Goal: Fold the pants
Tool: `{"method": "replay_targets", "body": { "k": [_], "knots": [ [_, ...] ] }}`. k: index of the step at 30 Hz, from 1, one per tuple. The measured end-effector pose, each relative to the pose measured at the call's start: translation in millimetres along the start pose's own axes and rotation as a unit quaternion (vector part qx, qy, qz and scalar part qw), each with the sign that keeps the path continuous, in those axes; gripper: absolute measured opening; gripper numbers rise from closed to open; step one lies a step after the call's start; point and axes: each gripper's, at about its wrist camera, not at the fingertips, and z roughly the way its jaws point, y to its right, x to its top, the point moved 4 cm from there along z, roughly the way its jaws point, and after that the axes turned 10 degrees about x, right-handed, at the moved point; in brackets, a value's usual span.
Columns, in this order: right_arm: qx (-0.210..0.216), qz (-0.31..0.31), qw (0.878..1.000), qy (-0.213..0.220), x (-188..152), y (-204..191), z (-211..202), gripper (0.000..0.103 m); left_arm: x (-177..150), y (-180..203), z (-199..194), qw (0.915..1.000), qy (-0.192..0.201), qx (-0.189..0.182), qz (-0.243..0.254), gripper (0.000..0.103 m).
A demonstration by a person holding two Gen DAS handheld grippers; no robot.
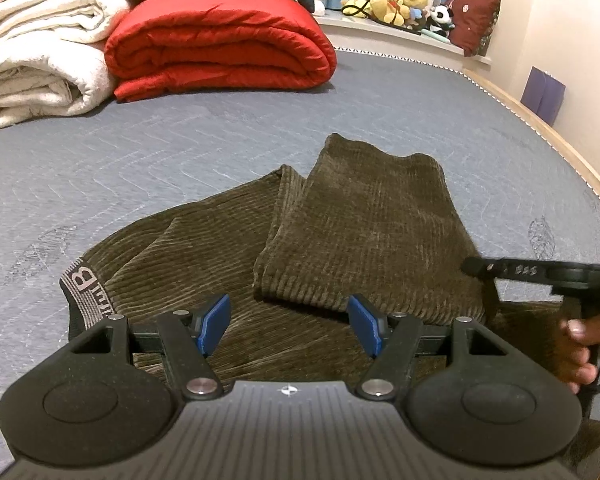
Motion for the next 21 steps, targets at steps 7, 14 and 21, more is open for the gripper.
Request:
{"method": "replay_targets", "body": {
  "k": [7, 14, 21],
  "knots": [
    [0.068, -0.064, 0.994, 0.054, 24.9, -33.5, -47.8, 0.010, 4.4, 1.1, 1.1, 0.9998, -0.003, -0.006, -0.016, 0.071],
    [0.241, -0.279, 0.930, -0.004, -7.5, -117.3, -102.7, 0.011, 12.0, -10.5, 6.6, 0.9991, -0.008, -0.004, -0.041, 0.071],
    [0.230, -0.313, 0.900, -0.197, -66.1, -100.8, -73.1, 0.016, 15.4, -15.4, 12.0, 0.9985, -0.017, -0.006, -0.051, 0.071]
  ]
}}
